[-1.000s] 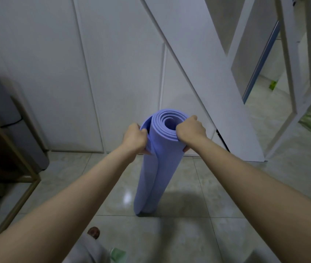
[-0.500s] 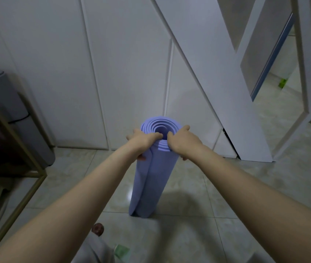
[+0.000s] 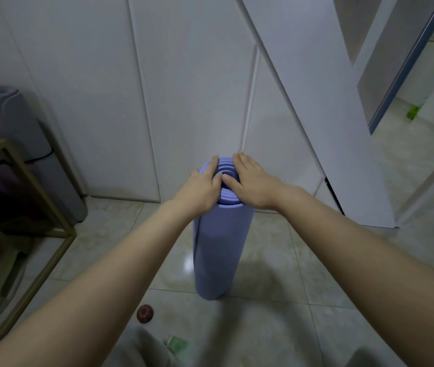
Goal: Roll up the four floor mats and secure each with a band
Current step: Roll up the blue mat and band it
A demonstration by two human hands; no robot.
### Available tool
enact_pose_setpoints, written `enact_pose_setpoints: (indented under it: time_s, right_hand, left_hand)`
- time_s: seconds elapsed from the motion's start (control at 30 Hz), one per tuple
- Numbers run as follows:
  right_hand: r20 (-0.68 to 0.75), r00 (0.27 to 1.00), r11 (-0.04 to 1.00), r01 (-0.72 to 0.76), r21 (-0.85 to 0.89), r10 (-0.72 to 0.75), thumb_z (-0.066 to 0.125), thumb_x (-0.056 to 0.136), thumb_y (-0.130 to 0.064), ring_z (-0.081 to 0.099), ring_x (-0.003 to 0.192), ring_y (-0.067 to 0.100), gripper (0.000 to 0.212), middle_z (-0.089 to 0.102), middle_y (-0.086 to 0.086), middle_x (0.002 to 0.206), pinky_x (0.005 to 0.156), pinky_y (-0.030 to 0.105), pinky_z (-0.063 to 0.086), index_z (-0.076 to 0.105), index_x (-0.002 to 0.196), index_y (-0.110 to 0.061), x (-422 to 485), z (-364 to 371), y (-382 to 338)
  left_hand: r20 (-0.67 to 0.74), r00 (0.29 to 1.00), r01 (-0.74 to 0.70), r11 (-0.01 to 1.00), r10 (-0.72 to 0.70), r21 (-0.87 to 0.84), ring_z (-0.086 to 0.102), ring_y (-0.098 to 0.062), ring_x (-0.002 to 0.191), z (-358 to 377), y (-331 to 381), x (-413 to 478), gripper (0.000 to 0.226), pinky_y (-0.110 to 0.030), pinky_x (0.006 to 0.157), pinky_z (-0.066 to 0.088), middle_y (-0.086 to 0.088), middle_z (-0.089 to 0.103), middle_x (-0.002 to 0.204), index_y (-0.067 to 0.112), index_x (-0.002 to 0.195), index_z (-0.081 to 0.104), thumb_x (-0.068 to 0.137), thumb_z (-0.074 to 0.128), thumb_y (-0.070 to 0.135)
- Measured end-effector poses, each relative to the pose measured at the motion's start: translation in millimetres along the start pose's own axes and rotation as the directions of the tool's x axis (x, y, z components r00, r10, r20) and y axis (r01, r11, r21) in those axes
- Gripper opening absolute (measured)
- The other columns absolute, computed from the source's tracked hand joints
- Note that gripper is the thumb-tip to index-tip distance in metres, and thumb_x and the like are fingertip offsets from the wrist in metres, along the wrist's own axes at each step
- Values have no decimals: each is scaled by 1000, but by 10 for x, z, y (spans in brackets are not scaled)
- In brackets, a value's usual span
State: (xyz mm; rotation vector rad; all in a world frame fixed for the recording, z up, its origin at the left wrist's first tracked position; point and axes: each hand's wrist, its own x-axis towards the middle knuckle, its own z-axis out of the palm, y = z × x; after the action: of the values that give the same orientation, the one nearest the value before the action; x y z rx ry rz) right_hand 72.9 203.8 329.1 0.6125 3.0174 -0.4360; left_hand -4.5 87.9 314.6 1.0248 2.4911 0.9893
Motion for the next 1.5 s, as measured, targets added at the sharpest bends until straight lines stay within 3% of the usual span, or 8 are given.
enact_pose_setpoints:
  time_s: [0.13,0.4,0.63,0.9,1.03,1.17,1.37,1.5]
  right_hand:
    - [32,999,999,-24,22,23,23,102,-43,-9,146,21,67,-10,8,159,116,29,-4,-5,150,-5,103,0,-18]
    - [-90,983,901,-106,420,158,25,104,-28,31,138,23,47,31,7,153,108,25,23,26,148,-11,163,31,167]
    - [-72,989,944,-103,314,132,26,104,-27,37,133,31,47,31,14,150,107,36,31,23,148,-12,198,136,-24]
    - [-17,1000,998,11,-55,-12,29,103,-31,-7,147,24,65,-10,11,159,119,34,0,-6,149,-2,134,57,-111]
    - [-9,1000,1000,5,7,-5,33,102,-28,4,147,21,64,-6,8,160,115,29,7,-3,151,-7,-37,52,4]
    - [-39,990,988,-134,78,137,42,93,-16,38,132,36,68,18,11,155,104,35,31,9,152,-23,-177,1,218]
    - [-58,993,987,-91,133,100,46,89,-15,49,119,36,64,35,10,145,97,35,37,22,147,-27,-297,30,121]
    - [-75,992,984,-93,150,105,47,89,-16,50,117,36,63,35,10,143,96,34,37,23,145,-30,-333,61,113]
  left_hand:
    - [34,999,-11,1000,11,23,27,-31,137,-42,9,78,47,-27,101,25,-14,25,155,20,152,15,106,18,25]
    - [37,999,12,1000,-13,29,33,-30,135,45,-128,199,51,-30,105,27,-18,26,152,29,152,5,104,20,36]
    - [-11,996,89,994,-89,68,41,-35,126,-140,-123,289,47,-34,99,32,-27,43,137,11,141,35,103,25,38]
    - [62,995,70,980,-82,185,38,-37,130,-114,-55,180,57,-38,101,33,-28,38,142,15,152,8,103,28,37]
    - [43,999,21,999,-19,-43,37,-30,134,-28,-33,73,51,-35,107,28,-19,40,145,11,148,25,104,22,37]
    - [252,968,119,886,-3,-447,53,-25,112,-143,-161,-190,38,-41,100,41,-6,53,129,19,132,44,103,28,37]
    - [383,923,179,825,48,-536,59,-15,112,-131,-480,-362,53,-32,95,47,9,61,125,33,134,48,82,56,39]
    - [365,930,114,912,42,-395,56,-3,106,-119,-544,-481,63,-20,81,47,12,53,128,31,139,38,84,66,20]
